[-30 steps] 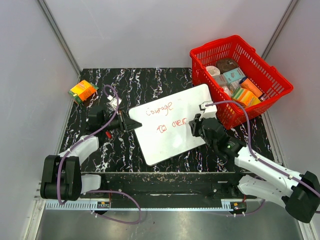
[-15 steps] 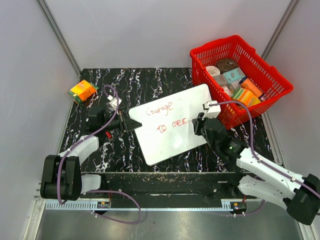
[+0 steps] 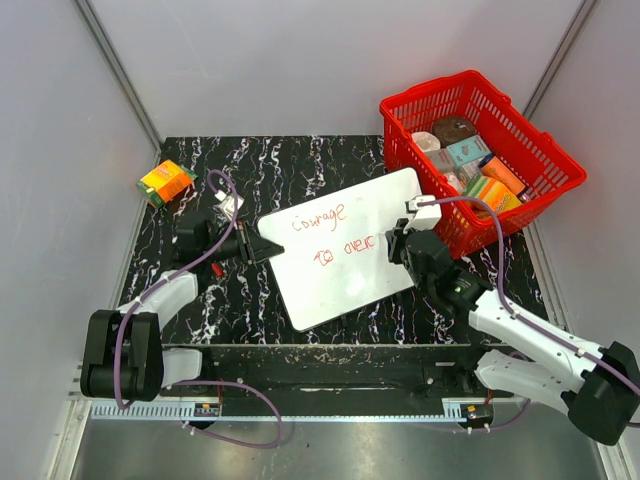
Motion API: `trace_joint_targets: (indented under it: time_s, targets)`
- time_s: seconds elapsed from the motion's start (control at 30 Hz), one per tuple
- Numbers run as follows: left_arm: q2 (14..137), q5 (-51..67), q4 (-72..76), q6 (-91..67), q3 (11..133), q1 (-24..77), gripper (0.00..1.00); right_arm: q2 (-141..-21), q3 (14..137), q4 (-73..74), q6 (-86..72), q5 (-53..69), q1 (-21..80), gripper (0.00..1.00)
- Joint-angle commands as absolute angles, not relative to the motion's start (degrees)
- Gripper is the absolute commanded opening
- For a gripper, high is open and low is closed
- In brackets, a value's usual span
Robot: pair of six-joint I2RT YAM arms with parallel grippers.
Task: Write a sentence on the whiteboard
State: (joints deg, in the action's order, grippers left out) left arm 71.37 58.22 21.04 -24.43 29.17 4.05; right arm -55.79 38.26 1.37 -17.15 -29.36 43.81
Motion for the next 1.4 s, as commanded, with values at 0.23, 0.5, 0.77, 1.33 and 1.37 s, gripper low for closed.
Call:
trace_joint_targets:
  time_s: [0.23,0.5,0.77,1.33,1.37]
  targets:
    - [71.7,48.0,23.1,-12.4,28.1,4.5,0.00,-58.1,40.2,-3.3,-17.3,-26.6,42.1,0.00]
    - [71.7,47.7,23.1,-12.4,28.0,4.6,0.00,-57.5,39.4,-2.2,-17.7,-23.9,42.2,0.00]
    - [72.1,47.6,23.0,-12.3,28.0,4.6,0.00,-55.2,37.7,1.8,-18.9,-23.2,42.1,0.00]
    - [72.3,47.4,23.0,-12.0,27.6,4.7,0.00,-54.9,37.3,3.7,-19.3,-29.1,42.2,0.00]
    - [72.2,47.4,23.0,-12.0,27.6,4.7,0.00,-55.3,38.0,3.4,-19.1,-29.4,42.1,0.00]
